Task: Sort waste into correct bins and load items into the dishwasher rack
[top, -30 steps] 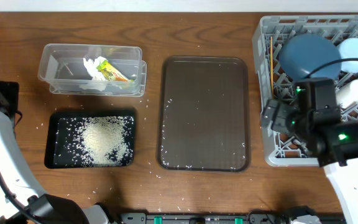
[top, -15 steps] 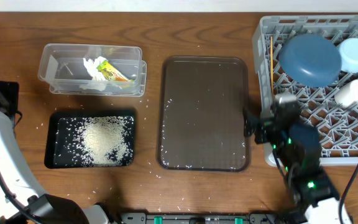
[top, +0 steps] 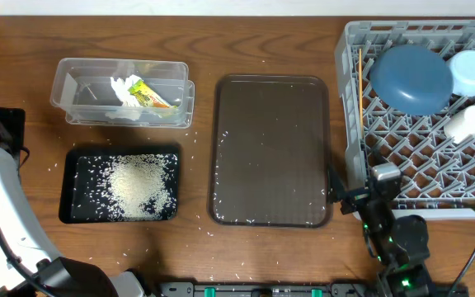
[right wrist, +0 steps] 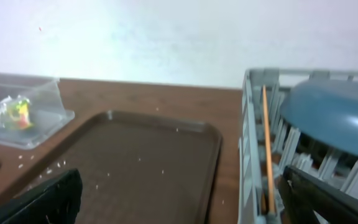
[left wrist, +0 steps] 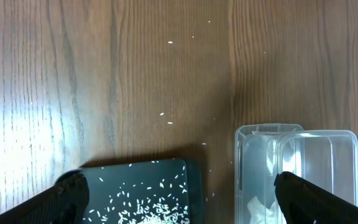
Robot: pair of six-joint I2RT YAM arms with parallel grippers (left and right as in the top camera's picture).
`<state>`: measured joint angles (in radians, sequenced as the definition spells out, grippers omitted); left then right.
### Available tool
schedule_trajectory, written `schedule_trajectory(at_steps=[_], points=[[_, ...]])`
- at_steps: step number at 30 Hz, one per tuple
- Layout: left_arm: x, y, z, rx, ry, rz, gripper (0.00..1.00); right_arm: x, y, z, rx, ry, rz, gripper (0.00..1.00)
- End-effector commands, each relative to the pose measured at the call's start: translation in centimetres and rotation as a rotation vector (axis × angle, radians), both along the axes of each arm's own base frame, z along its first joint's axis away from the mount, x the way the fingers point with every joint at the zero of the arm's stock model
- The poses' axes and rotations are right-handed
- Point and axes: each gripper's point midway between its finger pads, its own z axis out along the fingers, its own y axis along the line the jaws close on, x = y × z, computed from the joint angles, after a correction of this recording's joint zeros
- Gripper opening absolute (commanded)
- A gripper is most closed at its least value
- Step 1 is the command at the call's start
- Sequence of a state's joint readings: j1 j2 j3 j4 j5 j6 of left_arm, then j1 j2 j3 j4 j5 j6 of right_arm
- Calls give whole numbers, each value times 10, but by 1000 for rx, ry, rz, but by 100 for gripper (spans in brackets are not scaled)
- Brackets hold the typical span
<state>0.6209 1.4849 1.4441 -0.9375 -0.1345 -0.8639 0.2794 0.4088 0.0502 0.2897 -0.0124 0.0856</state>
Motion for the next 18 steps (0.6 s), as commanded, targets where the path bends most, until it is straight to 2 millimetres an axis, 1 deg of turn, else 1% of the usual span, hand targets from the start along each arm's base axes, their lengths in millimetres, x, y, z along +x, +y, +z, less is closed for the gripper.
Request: schedule_trajectory(at_steps=[1,5,9,16,18], points=[[-1,2,-1,3,12,3,98,-7,2,5,-62,-76,19,99],[-1,2,-1,3,12,3,98,-11,-3,9,-68,-105,7,99],[-1,2,-1,3,12,3,98,-14,-12,15,-63,-131,-26,99],[-1,2,-1,3,12,3,98,-18,-31,9,-71,-112,-96,99],[-1,2,-1,3,12,3,98,-19,-36,4,-76,-93,-113,99]])
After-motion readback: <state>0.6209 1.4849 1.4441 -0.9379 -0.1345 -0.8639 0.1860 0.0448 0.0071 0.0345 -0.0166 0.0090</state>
